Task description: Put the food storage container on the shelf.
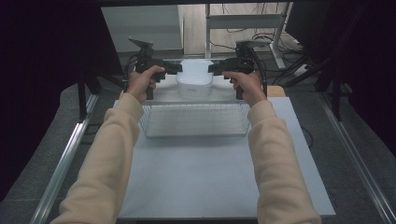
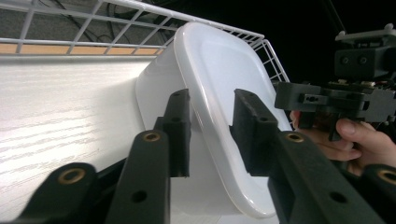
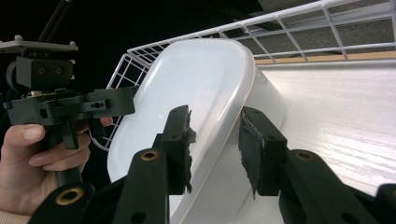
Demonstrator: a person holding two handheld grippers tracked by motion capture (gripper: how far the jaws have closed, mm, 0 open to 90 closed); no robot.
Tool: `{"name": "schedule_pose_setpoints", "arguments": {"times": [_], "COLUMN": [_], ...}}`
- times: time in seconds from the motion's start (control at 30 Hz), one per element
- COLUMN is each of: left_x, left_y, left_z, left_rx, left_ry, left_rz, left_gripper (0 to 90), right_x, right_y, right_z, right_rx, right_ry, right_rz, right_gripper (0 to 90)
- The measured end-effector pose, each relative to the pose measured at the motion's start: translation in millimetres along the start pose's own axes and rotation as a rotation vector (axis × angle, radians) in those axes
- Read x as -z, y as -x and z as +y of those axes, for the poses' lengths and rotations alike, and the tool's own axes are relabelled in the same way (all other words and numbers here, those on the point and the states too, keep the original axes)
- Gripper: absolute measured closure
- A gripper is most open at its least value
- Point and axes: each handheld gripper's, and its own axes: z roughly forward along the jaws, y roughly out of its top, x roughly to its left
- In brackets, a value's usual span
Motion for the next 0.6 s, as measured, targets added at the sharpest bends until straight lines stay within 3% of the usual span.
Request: {"name": "schedule_pose_setpoints", "arguments": {"times": [0.1,0.13,0.2,0.27,0.33,0.37,0.47,0.6], "left_x": [2.4,2.4,12.3,21.9,26.7,35.1,45.4,54.6], "left_y": [2.5,2.5,8.9,14.6,17.8,23.5,29.0,32.0], "left_z": [-1.8,-1.8,-4.7,-8.6,-11.6,-19.4,-33.1,-47.2], "left_rx": [-0.03,-0.03,-0.079,-0.115,-0.13,-0.173,-0.24,-0.27], "left_ry": [0.021,0.021,0.064,0.091,0.105,0.116,0.098,0.1], "left_rz": [0.029,0.029,0.046,0.05,0.052,0.064,0.105,0.12], "left_gripper": [53.7,48.5,40.2,35.5,33.3,32.4,30.6,29.6], "right_x": [1.7,3.7,9.4,16.5,20.6,29.3,41.2,53.2], "right_y": [-5.4,-6.3,-8.1,-11.1,-12.1,-13.1,-11.4,-7.7], "right_z": [-1.3,-1.7,-3.8,-7.8,-10.8,-18.0,-29.9,-45.8], "right_rx": [0.065,0.071,0.088,0.13,0.154,0.208,0.266,0.308], "right_ry": [0.028,0.044,0.073,0.087,0.096,0.113,0.123,0.126], "right_rz": [-0.053,-0.048,-0.012,-0.011,-0.016,-0.03,-0.035,-0.038], "right_gripper": [43.5,42.0,36.9,32.1,30.3,29.5,29.2,29.3]}}
